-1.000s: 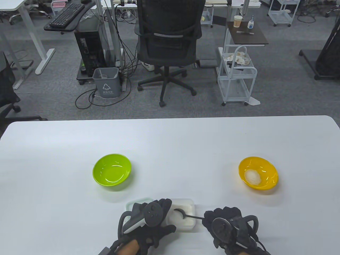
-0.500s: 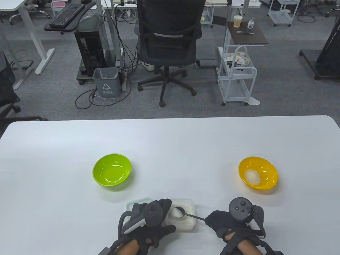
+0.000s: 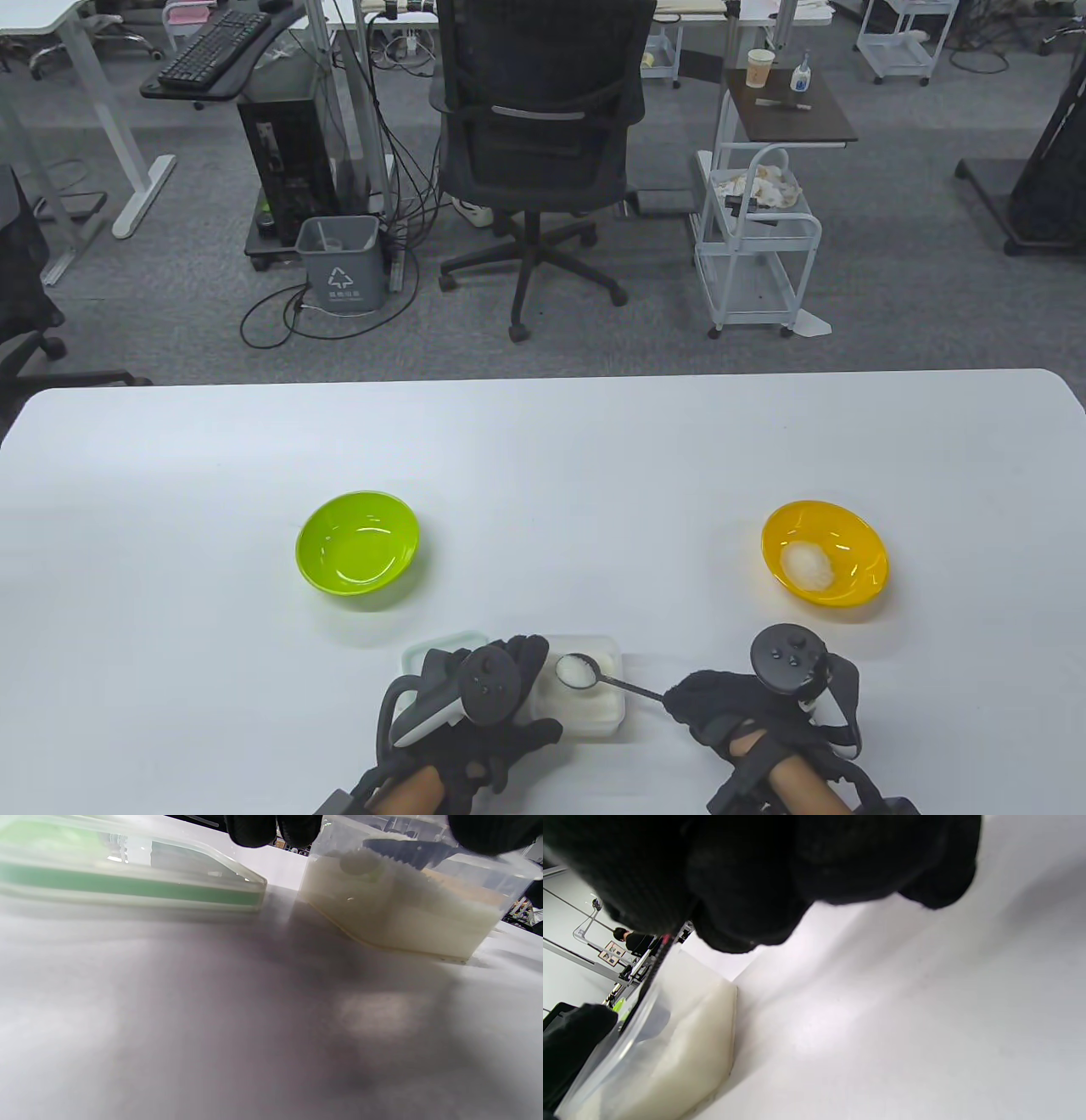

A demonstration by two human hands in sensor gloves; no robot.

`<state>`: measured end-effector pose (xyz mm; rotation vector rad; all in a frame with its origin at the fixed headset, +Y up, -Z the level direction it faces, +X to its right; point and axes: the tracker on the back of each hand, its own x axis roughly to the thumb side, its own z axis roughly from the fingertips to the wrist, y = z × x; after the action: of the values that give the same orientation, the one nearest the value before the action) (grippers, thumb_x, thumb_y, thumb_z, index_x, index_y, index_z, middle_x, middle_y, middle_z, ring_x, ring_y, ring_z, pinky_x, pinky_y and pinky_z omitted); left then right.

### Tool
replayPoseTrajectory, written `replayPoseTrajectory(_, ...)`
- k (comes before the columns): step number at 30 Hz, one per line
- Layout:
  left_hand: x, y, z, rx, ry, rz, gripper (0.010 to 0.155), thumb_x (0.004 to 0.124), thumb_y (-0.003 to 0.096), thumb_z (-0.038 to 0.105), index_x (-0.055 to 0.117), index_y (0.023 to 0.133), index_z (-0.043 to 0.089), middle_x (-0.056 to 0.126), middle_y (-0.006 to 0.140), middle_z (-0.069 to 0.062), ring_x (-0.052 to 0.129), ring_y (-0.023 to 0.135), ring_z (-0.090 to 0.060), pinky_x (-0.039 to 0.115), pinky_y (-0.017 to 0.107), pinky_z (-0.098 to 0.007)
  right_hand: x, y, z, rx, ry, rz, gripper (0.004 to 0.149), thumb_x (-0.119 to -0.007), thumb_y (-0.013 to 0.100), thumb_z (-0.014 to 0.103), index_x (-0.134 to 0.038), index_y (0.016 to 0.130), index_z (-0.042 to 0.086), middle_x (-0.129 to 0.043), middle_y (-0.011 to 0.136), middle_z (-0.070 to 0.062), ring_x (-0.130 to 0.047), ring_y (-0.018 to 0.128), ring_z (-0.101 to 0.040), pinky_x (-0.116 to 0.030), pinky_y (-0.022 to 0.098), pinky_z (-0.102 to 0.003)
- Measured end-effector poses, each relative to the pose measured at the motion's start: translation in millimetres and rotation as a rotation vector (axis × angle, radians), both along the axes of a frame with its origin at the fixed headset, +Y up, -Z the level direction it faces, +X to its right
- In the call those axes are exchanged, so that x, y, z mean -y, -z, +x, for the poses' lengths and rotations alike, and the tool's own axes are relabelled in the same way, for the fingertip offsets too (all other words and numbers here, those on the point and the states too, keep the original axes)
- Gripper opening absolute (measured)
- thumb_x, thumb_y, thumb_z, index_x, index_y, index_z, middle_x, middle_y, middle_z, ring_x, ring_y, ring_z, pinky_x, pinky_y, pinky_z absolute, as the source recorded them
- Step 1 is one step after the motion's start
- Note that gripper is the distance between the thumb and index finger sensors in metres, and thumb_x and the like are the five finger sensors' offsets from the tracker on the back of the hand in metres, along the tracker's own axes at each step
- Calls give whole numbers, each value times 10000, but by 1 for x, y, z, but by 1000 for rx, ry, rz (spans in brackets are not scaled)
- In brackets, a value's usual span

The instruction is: Scoop white sugar from container into bowls

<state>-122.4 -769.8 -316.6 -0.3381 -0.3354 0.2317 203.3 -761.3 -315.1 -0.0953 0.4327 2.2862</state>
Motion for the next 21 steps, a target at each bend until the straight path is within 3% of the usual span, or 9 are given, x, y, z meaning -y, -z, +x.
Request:
replayPoseTrajectory(12, 0, 0, 0, 0, -1, 2, 919, 665, 378, 762, 248, 1135, 449, 354, 1257, 143, 448, 1220, -205, 318, 877, -521, -10, 7, 34, 75, 117, 18, 352, -850, 452, 500, -933, 724, 292, -1004, 451, -2, -934, 262, -220, -763, 505, -466)
replayPoseTrajectory(21, 0, 0, 0, 1, -2, 3, 919, 665, 379, 761, 250, 1136, 447, 355, 1257, 141, 449, 1220, -205, 318, 876, -522, -16, 11, 89, 305, 159, 60, 353, -845, 456, 500, -926, 732, 295, -1001, 464, 0, -933, 275, -218, -759, 514, -464)
